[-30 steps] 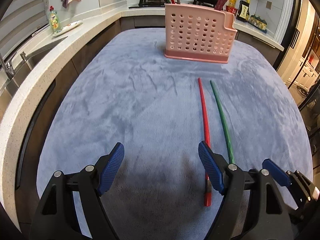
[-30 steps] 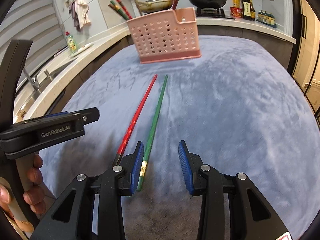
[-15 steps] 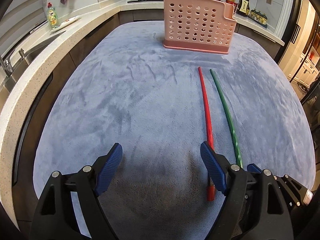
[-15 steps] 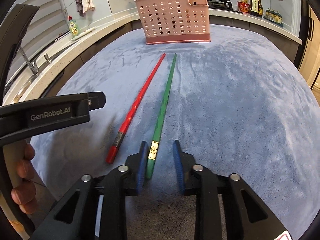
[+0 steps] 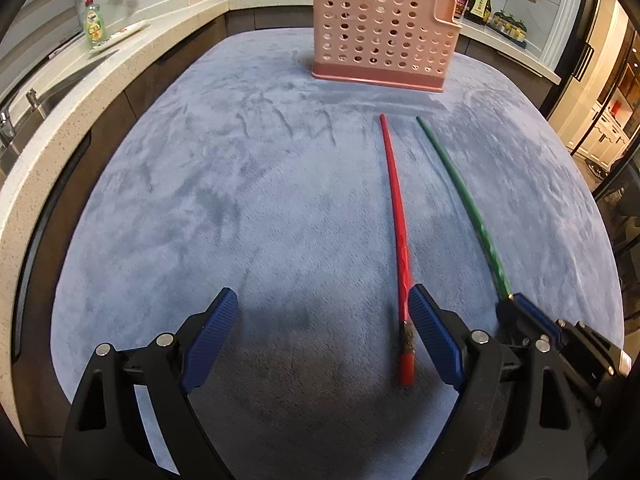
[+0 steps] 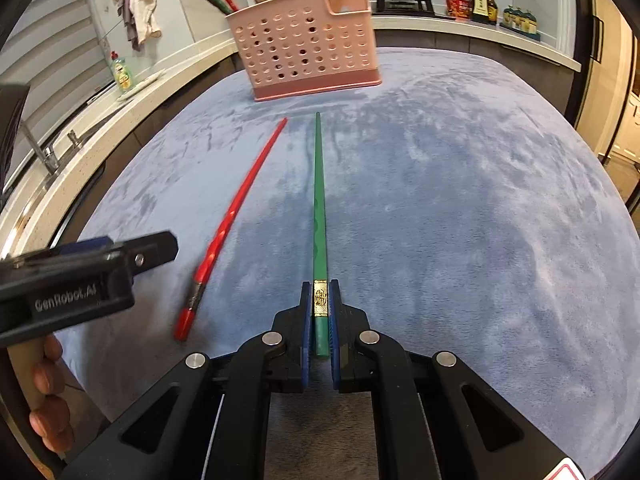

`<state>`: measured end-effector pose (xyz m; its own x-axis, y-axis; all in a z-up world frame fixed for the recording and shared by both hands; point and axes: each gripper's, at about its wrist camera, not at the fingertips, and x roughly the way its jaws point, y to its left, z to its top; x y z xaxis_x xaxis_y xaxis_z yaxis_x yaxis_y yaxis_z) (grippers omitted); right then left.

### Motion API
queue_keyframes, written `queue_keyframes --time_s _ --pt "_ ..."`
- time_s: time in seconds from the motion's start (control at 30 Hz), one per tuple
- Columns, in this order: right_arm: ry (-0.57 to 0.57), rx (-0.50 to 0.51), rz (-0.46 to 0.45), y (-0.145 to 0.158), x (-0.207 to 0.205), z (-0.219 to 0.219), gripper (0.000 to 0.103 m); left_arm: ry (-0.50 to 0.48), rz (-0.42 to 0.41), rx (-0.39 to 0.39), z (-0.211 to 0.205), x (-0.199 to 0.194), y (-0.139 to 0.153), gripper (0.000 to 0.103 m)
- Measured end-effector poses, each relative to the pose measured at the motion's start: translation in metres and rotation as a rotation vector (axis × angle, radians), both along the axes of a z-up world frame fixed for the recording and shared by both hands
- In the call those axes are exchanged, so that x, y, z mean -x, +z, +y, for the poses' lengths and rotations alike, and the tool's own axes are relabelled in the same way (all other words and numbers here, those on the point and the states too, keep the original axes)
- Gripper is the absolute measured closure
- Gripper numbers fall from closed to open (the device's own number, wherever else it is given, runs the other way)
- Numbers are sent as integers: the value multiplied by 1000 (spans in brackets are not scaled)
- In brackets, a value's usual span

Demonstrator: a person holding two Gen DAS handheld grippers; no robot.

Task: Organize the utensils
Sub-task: 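Close right tool on the green chopstick while left tool closes on the red chopstick, then lift the red and green chopsticks up toward the pink holder with both tools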

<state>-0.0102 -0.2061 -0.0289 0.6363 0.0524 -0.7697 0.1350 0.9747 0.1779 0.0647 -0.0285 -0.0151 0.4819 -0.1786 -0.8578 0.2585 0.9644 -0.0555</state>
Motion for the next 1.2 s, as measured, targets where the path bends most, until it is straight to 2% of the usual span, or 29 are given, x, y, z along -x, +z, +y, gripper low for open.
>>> queue_keyframes --time_s 0.27,0.43,0.53,0.77,0.9,1.0,1.2 --pt "-50 -41 10 -3 4 -21 96 -52 46 -1 -15 14 -17 20" --pt "-42 -33 9 -2 6 -18 96 -67 23 -41 -23 19 -24 24" --pt "-41 -35 9 -2 6 -17 96 -71 15 -49 -24 21 -24 33" --pt "-40 -37 10 -2 6 -17 96 -75 16 -40 -21 21 -20 68" --pt "-38 -37 10 -2 7 -15 96 -69 27 -30 -18 18 -19 84" --pt "-35 -37 10 -2 8 -13 96 -70 32 -23 -17 18 -18 93" --pt "-24 -40 -7 7 13 -10 96 -73 46 -1 -14 16 -14 96"
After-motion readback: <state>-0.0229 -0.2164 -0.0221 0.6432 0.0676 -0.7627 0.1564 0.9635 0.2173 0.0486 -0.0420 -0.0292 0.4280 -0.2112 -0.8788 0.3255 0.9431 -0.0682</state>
